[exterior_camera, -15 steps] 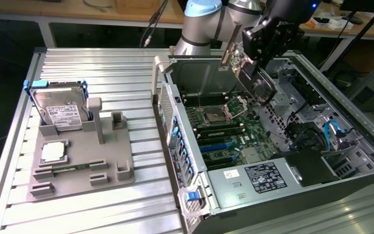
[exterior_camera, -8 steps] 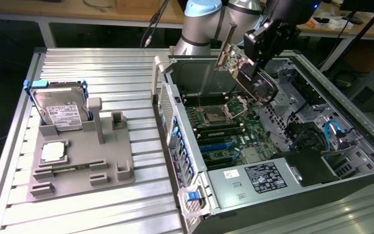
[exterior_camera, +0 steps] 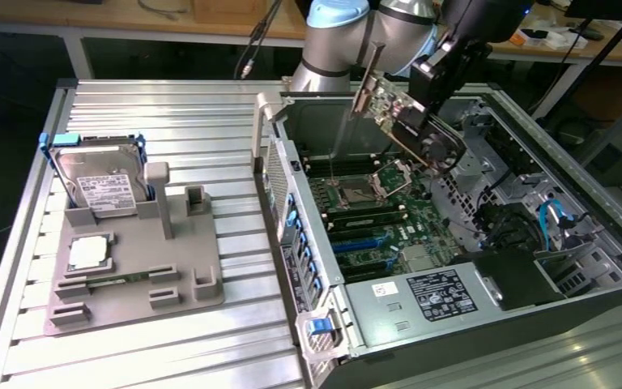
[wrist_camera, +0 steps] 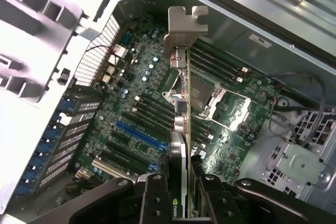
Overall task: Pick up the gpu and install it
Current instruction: 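Insert the gpu into the slot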
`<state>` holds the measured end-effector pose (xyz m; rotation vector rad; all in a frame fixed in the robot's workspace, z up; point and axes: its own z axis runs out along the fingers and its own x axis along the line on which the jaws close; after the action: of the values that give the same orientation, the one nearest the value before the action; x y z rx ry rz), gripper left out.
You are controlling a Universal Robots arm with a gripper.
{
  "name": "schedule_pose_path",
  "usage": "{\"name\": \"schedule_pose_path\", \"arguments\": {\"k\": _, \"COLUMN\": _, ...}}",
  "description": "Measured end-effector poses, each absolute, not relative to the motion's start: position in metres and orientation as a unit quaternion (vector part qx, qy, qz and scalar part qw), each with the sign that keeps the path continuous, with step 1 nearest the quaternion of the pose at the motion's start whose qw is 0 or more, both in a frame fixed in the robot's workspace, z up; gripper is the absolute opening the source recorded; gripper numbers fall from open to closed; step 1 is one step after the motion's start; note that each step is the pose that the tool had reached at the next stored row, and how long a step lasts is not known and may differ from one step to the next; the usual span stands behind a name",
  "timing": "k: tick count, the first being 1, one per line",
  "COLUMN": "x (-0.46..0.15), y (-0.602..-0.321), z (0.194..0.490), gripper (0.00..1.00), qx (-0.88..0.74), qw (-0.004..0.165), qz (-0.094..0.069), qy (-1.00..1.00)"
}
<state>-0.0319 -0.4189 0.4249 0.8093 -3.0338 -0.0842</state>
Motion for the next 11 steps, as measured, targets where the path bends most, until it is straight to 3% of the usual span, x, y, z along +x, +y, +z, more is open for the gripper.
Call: {"name": "schedule_pose_path", "arguments": {"k": 11, "x": -0.0319, "y": -0.4189, "z": 0.4221, "gripper": 0.27, "qx": 0.369, "qw": 0.003, "qz": -0.026, "qy": -0.929}}
